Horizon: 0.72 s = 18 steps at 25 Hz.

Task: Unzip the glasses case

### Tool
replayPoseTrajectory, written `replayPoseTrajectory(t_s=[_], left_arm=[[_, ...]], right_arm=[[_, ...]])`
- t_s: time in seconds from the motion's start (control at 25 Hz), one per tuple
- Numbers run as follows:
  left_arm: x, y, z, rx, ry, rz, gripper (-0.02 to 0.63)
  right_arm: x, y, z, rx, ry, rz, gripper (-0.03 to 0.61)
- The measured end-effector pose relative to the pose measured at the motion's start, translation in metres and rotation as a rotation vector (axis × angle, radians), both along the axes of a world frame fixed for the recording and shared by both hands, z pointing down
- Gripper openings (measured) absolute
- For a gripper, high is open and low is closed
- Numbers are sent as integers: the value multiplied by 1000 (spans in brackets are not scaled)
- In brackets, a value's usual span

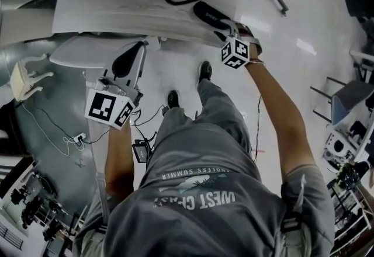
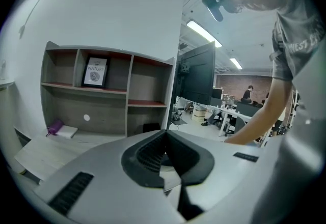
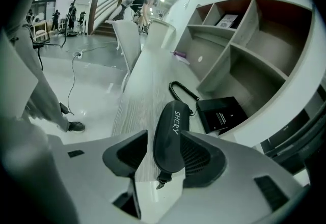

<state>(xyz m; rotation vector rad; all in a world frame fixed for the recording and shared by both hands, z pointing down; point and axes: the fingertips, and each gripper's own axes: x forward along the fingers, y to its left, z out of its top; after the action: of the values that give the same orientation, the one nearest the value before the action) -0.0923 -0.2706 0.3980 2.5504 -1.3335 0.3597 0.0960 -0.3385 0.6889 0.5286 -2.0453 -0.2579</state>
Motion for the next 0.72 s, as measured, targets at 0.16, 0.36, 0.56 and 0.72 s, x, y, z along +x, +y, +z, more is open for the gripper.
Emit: replayPoseTrajectory(t_s=[0.16, 0.36, 0.56, 0.72], left_arm=[[-3, 0, 9, -19, 0, -10, -2], [-7, -2, 18, -39, 0, -17, -2], [-6, -3, 24, -57, -4, -16, -2], [-7, -2, 28, -70, -7, -17, -2]], right_arm=[[4, -7, 18, -20, 22, -11, 240], [8, -26, 24, 14, -11, 6, 306], [21, -53, 30, 9, -30, 78, 331], [26, -68, 38, 4, -71, 158, 308]])
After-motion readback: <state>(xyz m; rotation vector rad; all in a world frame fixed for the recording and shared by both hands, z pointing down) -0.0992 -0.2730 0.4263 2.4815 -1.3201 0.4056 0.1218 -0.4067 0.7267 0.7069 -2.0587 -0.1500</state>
